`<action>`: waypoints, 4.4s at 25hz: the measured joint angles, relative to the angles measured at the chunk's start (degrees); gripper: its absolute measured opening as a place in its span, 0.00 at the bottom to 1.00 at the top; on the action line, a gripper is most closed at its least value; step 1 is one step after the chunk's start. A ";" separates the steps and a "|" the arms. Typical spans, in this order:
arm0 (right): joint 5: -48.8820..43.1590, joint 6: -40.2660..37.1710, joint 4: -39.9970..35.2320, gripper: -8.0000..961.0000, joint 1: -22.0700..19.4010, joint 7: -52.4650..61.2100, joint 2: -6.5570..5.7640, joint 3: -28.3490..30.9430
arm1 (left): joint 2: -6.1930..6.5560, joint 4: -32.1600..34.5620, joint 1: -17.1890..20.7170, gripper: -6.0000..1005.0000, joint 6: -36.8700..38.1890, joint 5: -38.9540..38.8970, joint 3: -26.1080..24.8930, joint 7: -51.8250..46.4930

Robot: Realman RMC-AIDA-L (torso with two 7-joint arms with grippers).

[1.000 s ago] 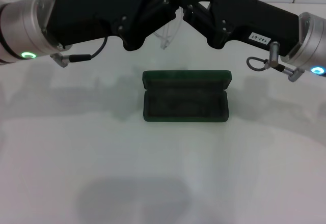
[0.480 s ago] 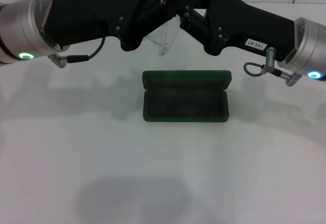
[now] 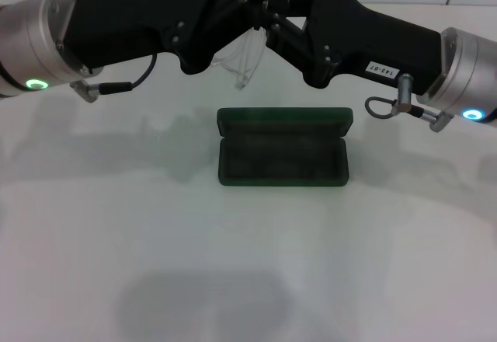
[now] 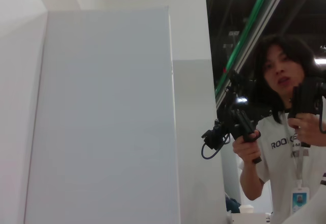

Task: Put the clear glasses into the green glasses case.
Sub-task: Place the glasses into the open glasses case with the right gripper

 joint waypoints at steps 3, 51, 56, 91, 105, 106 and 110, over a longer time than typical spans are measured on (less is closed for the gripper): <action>0.00 0.09 -0.01 0.10 0.06 0.01 0.00 -0.09 | 0.00 -0.01 0.00 0.04 -0.03 -0.02 0.10 0.00; -62.74 4.77 -53.12 0.10 -12.48 51.81 -1.65 8.44 | 8.45 -4.57 21.44 0.04 0.33 -11.12 -0.02 0.28; -78.19 -2.86 -61.40 0.10 -8.53 63.12 -0.86 8.73 | 7.95 -6.34 23.10 0.04 0.33 -11.05 0.38 0.65; -102.44 1.56 -41.80 0.10 16.42 72.95 0.09 -16.00 | 5.33 -9.67 22.65 0.04 0.07 -10.49 0.63 0.69; -105.29 8.97 -38.22 0.10 16.61 76.45 0.09 -20.40 | 5.85 -9.75 21.10 0.04 0.14 -9.95 0.63 -0.08; -105.36 9.11 -38.15 0.10 16.63 76.61 0.09 -20.55 | 5.92 -9.75 20.85 0.04 0.14 -9.89 0.63 -0.31; -106.00 10.13 -37.95 0.10 16.68 77.85 0.09 -21.15 | 6.33 -9.75 19.71 0.04 0.11 -8.59 0.63 -1.64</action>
